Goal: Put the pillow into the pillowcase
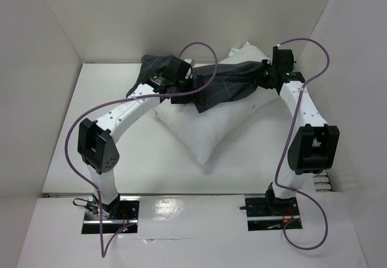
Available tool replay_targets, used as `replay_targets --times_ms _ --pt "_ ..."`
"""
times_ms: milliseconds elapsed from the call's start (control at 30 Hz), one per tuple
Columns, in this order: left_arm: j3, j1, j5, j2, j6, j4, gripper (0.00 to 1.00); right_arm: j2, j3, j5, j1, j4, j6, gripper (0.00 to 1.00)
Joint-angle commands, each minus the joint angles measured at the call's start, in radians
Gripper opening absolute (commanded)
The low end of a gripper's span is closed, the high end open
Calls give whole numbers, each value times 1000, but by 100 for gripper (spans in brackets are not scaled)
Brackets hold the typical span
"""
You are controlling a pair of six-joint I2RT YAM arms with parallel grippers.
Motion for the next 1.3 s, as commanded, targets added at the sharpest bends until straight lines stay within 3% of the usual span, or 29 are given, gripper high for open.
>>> replay_targets --times_ms 0,67,167,300,333,467,700,1000,1267 --pt "11 2 111 12 -30 81 94 -33 26 0 -7 61 -4 15" --pt "49 2 159 34 -39 103 88 -33 52 0 -7 61 -4 7" --pt "84 2 168 64 -39 103 66 -42 85 -11 -7 52 -4 0" --pt "95 2 156 25 -39 103 21 -73 118 -20 16 29 -4 0" --pt "106 11 143 -4 -30 103 2 -85 118 -20 16 20 -13 0" --pt "118 43 143 -90 -12 94 0 -120 174 -29 38 -31 -25 0" --pt "230 101 107 -392 59 83 0 -263 412 -92 67 -97 -62 0" --pt "379 101 128 -737 68 92 0 -542 538 -249 78 88 -13 0" --pt "462 101 151 -807 79 101 0 -536 820 -229 50 98 33 0"
